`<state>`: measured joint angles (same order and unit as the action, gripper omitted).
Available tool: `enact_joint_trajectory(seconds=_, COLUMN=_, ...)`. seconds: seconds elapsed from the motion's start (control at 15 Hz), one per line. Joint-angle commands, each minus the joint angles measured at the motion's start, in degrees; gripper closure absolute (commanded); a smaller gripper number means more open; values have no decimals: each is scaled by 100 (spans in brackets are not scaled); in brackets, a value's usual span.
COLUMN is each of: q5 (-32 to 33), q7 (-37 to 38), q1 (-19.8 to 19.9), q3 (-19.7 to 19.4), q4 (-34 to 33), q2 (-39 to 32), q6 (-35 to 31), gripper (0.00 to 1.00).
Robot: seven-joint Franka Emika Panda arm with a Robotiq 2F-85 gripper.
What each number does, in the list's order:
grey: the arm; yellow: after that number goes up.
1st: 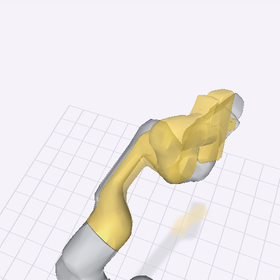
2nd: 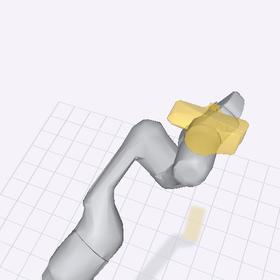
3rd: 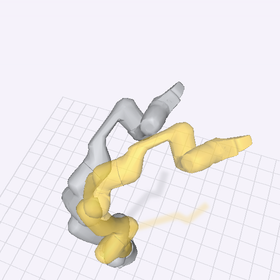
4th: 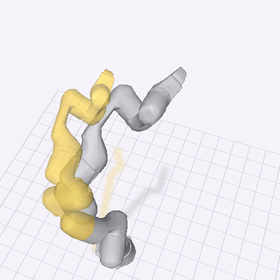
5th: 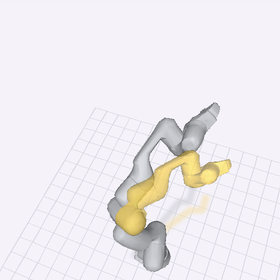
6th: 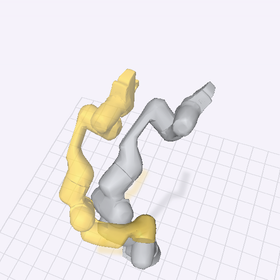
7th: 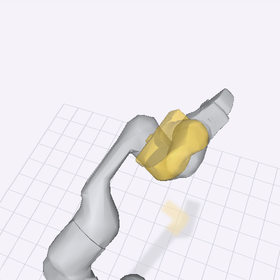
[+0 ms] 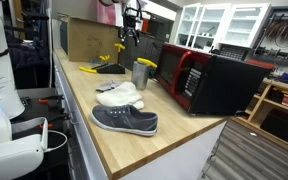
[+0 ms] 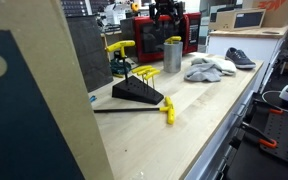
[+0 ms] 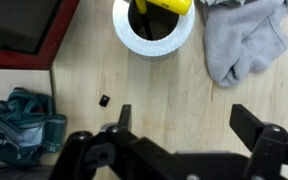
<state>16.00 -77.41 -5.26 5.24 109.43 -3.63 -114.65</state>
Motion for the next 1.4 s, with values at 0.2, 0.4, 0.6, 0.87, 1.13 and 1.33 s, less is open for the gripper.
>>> enact_joint_trajectory(seconds=0.2, q5=-113, q7=333, q1=-11, q3=45, q4=-89, q2=-3, q6=46, gripper=0)
enact_joint_trajectory(seconds=0.4, q5=-123, q7=338, q1=-11, q3=45, q4=-97, q2=-3, q6=46, gripper=0)
enact_joint_trajectory(seconds=0.6, q5=281, q7=1344, q1=-78, q3=45, q4=-128, q2=-30, q6=57, gripper=0)
enact_joint_trajectory(seconds=0.87, q5=562, q7=2988, q1=-192, q3=96, q4=-8, q2=-43, q6=123, gripper=0)
enact_joint_trajectory(seconds=1.13, q5=516, q7=4313, q1=-216, q3=79, q4=160, q2=-17, q6=169, gripper=0)
enact_joint_trajectory(seconds=1.33, q5=426, q7=5153, q1=-173, q3=56, q4=221, q2=-3, q6=300, gripper=0)
